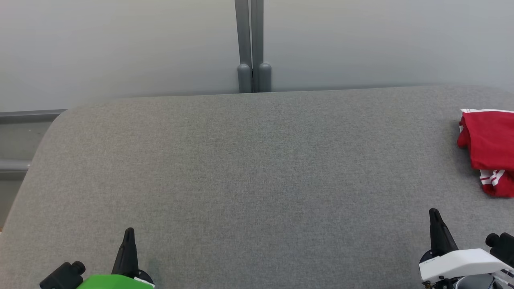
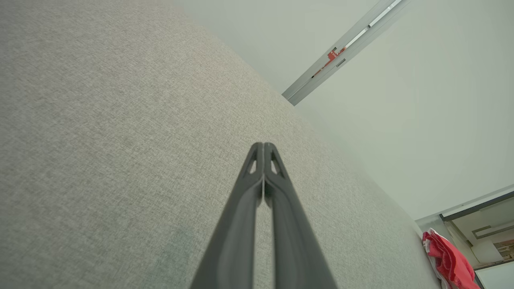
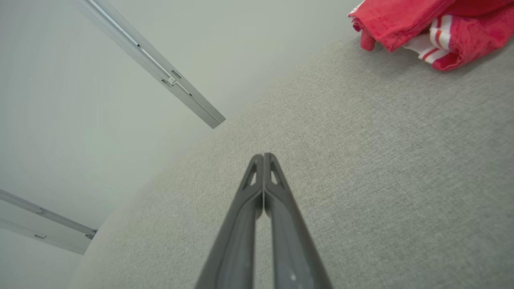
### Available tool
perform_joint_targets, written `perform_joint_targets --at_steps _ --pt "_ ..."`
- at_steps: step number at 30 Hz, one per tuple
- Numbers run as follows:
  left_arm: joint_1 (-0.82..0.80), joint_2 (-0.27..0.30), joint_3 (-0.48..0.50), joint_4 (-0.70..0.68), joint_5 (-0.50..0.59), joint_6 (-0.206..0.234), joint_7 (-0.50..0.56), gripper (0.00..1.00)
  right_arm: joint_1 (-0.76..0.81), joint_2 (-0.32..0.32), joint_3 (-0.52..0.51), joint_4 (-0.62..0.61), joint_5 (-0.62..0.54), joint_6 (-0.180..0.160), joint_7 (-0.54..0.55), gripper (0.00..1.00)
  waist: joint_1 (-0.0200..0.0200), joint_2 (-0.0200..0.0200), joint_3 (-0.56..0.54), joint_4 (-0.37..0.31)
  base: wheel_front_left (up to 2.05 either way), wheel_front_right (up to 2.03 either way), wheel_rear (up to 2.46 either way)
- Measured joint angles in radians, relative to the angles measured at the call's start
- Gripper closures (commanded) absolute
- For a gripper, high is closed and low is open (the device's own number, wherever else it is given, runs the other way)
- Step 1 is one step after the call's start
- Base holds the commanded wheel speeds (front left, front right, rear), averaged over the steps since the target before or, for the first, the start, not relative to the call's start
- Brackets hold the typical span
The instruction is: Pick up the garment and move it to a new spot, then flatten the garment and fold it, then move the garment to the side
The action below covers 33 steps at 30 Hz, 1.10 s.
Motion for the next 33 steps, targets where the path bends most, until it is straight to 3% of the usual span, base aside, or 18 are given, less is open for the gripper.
perform_joint_targets --at_steps 33 --pt "-0.067 0.003 0.049 -0.014 -0.36 -0.001 0.102 1.0 -0.076 -0.001 0.0 0.019 0.42 -0.001 0.105 1.0 0.0 0.0 0.01 -0.02 0.0 0.0 0.0"
